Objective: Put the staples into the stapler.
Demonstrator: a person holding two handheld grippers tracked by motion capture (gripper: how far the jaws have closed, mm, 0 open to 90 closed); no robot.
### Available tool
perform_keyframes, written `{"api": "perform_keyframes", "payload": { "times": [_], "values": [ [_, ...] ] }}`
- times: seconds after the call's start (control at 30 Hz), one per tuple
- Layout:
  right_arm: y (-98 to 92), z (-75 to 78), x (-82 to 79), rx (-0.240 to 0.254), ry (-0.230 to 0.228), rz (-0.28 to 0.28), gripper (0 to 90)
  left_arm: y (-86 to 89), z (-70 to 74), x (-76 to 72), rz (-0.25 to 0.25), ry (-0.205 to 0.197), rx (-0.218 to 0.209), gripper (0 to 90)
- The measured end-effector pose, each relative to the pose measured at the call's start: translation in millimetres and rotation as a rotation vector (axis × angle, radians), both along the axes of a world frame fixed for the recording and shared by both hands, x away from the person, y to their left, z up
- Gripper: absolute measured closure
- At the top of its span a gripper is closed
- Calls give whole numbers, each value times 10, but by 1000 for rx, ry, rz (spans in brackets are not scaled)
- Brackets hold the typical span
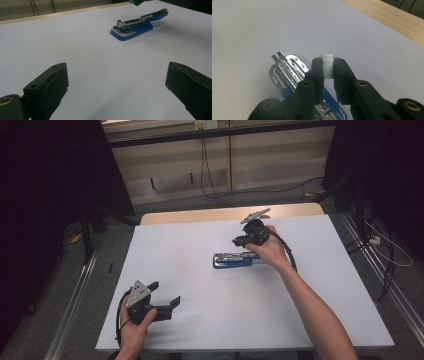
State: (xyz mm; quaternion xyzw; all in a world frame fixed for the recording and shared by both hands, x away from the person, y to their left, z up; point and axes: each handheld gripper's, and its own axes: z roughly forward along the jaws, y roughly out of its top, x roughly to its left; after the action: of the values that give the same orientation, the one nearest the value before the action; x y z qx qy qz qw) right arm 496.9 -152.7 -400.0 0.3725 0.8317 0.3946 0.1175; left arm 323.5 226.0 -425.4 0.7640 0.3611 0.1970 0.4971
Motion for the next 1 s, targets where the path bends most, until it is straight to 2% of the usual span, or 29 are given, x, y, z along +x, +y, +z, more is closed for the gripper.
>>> {"api": "perform_keyframes", "payload": {
  "times": [0.43,0.7,0.8,1.0],
  "values": [
    [95,38,-69,46,-33,70,791,1,-1,1,2,4,3,47],
    [146,62,-106,76,-23,117,791,2,1,1,2,2,-2,47],
    [163,60,-113,81,-22,139,791,3,2,4,3,5,-1,47],
    [211,37,-126,60,-38,197,791,4,1,4,2,4,-1,47]
  ]
}}
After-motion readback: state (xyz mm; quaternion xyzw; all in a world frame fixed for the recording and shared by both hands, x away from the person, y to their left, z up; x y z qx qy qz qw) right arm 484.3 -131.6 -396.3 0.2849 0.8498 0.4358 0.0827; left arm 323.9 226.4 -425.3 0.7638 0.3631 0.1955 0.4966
